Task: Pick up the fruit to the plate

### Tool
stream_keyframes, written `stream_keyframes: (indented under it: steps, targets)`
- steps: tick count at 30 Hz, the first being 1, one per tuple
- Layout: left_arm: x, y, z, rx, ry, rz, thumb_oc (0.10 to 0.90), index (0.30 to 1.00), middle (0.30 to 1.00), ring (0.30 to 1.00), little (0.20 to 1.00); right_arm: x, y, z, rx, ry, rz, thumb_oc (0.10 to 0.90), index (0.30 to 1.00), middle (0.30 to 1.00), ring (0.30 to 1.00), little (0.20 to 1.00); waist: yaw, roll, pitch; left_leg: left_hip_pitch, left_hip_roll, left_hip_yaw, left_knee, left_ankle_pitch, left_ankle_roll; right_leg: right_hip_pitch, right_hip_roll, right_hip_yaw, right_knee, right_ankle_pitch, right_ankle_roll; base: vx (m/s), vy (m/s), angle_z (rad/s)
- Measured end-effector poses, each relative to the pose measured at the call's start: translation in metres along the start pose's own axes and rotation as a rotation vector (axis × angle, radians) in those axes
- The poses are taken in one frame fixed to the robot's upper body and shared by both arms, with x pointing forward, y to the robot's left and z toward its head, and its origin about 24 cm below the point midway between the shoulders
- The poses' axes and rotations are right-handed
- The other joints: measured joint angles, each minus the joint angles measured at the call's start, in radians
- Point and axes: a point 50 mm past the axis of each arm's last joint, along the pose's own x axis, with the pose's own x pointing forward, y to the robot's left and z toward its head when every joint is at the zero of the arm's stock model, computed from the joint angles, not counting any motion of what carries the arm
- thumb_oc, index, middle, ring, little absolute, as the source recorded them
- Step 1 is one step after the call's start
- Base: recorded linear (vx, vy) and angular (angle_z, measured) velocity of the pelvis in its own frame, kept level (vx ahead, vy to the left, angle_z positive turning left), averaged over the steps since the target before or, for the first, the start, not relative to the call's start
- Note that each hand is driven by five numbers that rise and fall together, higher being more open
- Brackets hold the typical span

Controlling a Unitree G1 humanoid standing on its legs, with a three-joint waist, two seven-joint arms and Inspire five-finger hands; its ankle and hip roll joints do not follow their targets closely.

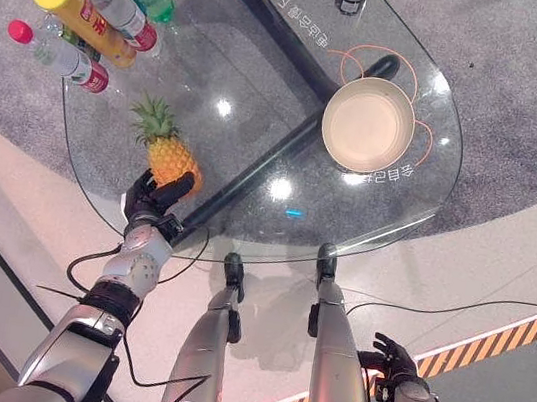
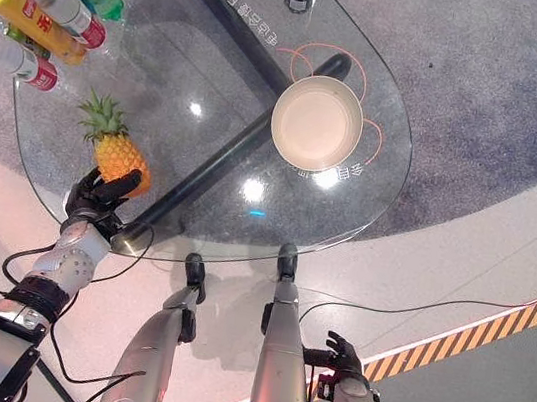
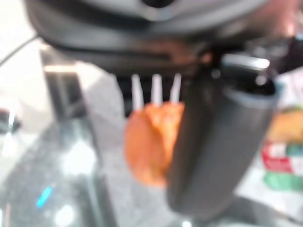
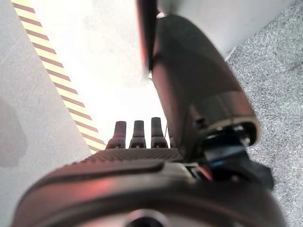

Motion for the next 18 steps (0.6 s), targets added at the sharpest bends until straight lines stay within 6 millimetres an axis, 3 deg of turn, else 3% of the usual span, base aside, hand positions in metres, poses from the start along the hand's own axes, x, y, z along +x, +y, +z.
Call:
stream_keyframes:
  steps: [18]
  targets:
    - [0.0004, -0.0016, -0.0012, -0.042, 0.035, -0.025, 0.100, 0.300, 0.300, 0.300, 0.200, -0.0001, -0.0001, -0.0002, 0.006, 0.001, -0.015, 0.800, 0.900, 0.900, 0.900, 0.900, -0.001, -0.001, -0.001, 0.007, 0.000, 0.000, 0.002, 0.001, 0.001, 0.010, 0.000, 0.000, -0.003, 0.010, 0.000, 0.00, 0.000, 0.00]
